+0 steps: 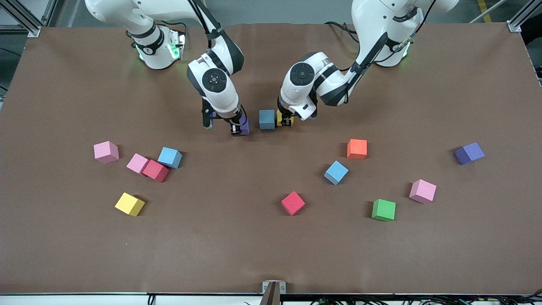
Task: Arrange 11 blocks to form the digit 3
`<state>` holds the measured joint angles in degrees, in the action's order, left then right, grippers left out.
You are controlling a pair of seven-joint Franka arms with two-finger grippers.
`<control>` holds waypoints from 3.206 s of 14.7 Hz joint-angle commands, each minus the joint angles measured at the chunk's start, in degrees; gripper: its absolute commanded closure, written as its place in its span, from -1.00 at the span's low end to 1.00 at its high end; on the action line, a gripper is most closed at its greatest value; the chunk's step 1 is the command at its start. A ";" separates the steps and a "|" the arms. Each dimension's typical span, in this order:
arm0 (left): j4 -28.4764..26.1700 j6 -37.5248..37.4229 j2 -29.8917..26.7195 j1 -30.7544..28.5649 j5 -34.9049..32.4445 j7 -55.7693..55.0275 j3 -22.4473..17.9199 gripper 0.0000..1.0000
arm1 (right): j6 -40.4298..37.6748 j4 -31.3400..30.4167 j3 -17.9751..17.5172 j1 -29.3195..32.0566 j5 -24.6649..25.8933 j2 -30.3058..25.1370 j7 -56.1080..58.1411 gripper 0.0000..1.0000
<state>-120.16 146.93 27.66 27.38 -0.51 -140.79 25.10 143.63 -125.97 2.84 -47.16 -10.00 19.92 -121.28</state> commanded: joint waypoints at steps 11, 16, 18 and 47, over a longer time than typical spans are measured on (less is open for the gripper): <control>2.12 0.90 2.48 0.31 -2.92 -2.30 -0.58 0.41 | 4.29 -1.12 0.67 -5.22 -0.99 2.58 -7.74 0.71; 3.00 0.90 3.01 0.40 -2.92 -2.82 -0.58 0.41 | 4.73 -0.68 0.58 -5.84 -1.07 3.63 -8.89 0.70; 3.27 0.90 3.27 0.92 -2.92 -2.82 -0.58 0.41 | 4.73 -0.50 0.76 -6.62 -1.07 3.81 -10.12 0.70; 24.32 -25.17 0.88 -3.64 -5.28 5.41 -1.19 -1.00 | 3.76 2.58 3.75 -11.28 -1.25 7.06 -12.85 0.52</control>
<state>-104.78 127.93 24.57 25.79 -3.66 -139.48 23.86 146.08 -125.05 6.34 -56.72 -10.05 22.97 -133.05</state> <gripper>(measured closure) 0.000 0.410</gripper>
